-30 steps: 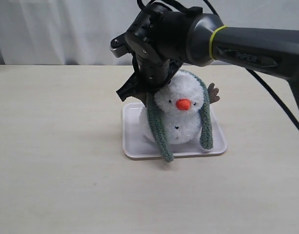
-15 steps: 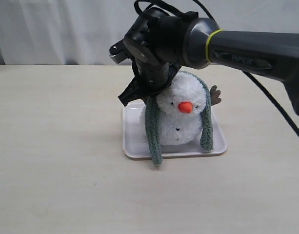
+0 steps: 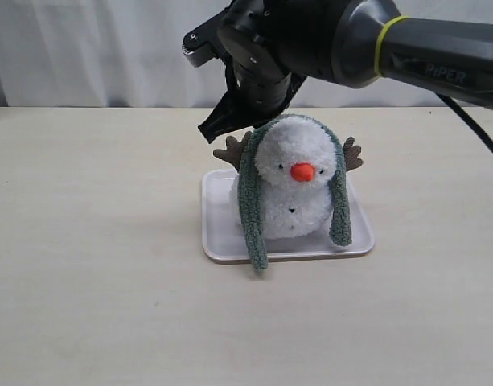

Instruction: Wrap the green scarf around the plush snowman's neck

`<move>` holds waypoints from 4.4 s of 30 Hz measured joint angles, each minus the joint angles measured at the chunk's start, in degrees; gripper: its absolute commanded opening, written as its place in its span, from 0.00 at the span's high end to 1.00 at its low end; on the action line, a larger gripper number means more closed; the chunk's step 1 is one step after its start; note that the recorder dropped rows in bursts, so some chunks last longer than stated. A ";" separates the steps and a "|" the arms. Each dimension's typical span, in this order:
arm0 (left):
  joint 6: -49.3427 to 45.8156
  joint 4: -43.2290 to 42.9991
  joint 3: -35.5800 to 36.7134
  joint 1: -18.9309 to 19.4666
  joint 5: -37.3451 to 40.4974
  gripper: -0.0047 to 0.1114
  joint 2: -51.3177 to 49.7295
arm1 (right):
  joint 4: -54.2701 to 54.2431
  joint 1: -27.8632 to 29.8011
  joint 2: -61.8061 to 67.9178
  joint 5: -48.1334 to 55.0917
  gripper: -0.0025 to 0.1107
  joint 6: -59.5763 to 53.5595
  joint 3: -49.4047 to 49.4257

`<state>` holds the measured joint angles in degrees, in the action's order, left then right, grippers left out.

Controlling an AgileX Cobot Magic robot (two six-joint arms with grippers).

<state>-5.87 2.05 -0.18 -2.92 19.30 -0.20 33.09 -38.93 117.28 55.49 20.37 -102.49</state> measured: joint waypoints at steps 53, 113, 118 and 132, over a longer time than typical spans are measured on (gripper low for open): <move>0.00 0.00 0.00 0.00 0.00 0.96 0.00 | 5.90 0.12 1.42 0.93 0.94 1.79 0.00; 0.00 0.00 0.00 0.00 0.00 0.96 0.00 | -22.11 0.84 -5.46 1.40 0.49 -12.77 0.00; 0.00 0.00 0.00 0.00 0.00 0.96 0.00 | -33.66 0.84 -5.70 11.03 0.45 -19.66 2.73; 0.00 0.00 0.00 0.00 0.00 0.96 0.00 | -36.45 0.84 -5.60 -2.77 0.45 -14.46 21.53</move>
<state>-5.87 2.05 -0.18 -2.92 19.30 -0.20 -3.36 -38.08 111.68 52.72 5.90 -80.97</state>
